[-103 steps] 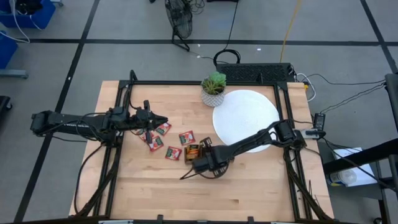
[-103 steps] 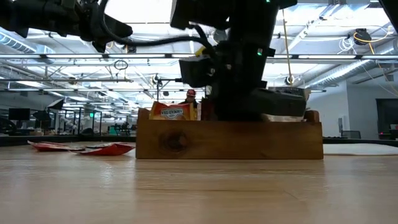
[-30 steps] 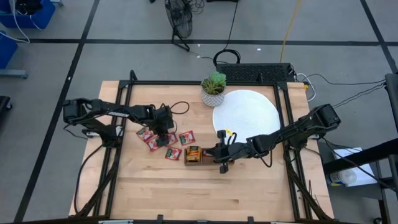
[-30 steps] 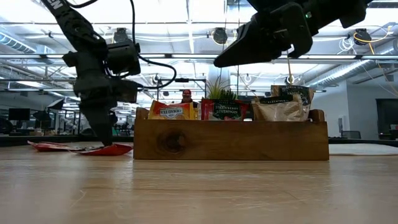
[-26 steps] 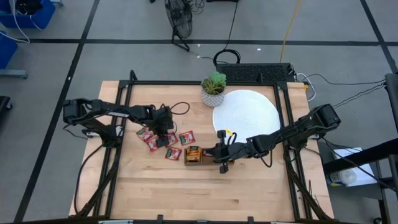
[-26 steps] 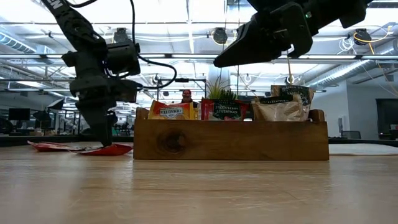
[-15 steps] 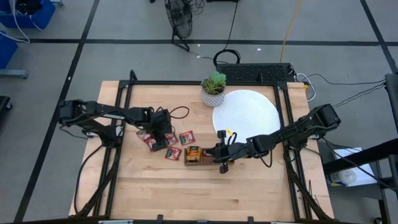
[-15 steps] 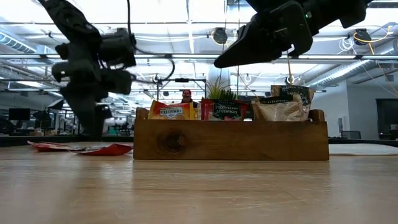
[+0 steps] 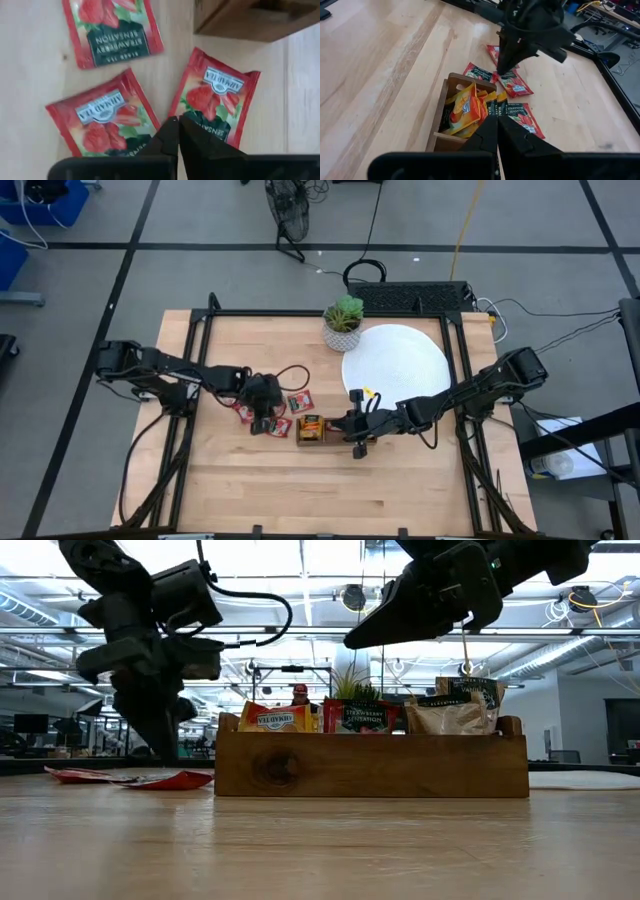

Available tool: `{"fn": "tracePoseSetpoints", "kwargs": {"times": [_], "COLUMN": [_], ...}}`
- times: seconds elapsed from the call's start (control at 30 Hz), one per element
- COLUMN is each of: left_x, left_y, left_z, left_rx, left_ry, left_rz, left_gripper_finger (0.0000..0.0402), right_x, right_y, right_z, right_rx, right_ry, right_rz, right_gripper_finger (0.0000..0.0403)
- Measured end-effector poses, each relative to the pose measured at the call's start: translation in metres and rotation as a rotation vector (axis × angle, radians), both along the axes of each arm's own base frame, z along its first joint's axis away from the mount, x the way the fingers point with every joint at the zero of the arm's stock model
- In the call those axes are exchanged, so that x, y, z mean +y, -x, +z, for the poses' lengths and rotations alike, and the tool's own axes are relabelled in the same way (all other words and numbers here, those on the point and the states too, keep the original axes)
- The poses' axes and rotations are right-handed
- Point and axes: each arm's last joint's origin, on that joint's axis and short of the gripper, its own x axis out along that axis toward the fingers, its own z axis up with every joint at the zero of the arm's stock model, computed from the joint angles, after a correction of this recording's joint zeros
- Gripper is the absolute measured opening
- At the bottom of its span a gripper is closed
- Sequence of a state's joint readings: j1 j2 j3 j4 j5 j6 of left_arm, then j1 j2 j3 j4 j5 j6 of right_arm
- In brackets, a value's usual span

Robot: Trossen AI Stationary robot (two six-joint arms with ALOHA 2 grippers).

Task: Pick & Place Tea
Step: Put the red tea bag into the middle section of the wooden organizer

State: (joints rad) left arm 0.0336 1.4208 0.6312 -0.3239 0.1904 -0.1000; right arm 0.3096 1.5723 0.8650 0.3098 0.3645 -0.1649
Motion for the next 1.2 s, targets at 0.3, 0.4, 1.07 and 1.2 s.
{"fn": "tracePoseSetpoints", "kwargs": {"times": [0.3, 0.4, 1.07, 1.2], "left_x": [0.0, 0.005, 0.003, 0.004], "left_y": [0.01, 0.01, -0.002, -0.003], "left_z": [-0.008, -0.008, -0.025, -0.029], "left_rx": [0.146, 0.145, 0.157, 0.176], "left_ry": [-0.142, -0.239, -0.069, -0.092], "left_rz": [0.126, 0.188, 0.178, 0.186], "left_gripper_finger": [0.0003, 0.0006, 0.0002, 0.0004], "right_x": [0.0, 0.0, -0.001, -0.001], "right_y": [0.0, 0.0, 0.003, 0.003], "right_z": [0.0, 0.001, -0.006, -0.006], "right_rx": [-0.003, -0.008, -0.018, -0.023], "right_ry": [0.001, 0.0, -0.022, -0.019], "right_rz": [0.001, 0.001, -0.008, -0.006], "right_gripper_finger": [0.0, 0.0, 0.0, 0.0]}}
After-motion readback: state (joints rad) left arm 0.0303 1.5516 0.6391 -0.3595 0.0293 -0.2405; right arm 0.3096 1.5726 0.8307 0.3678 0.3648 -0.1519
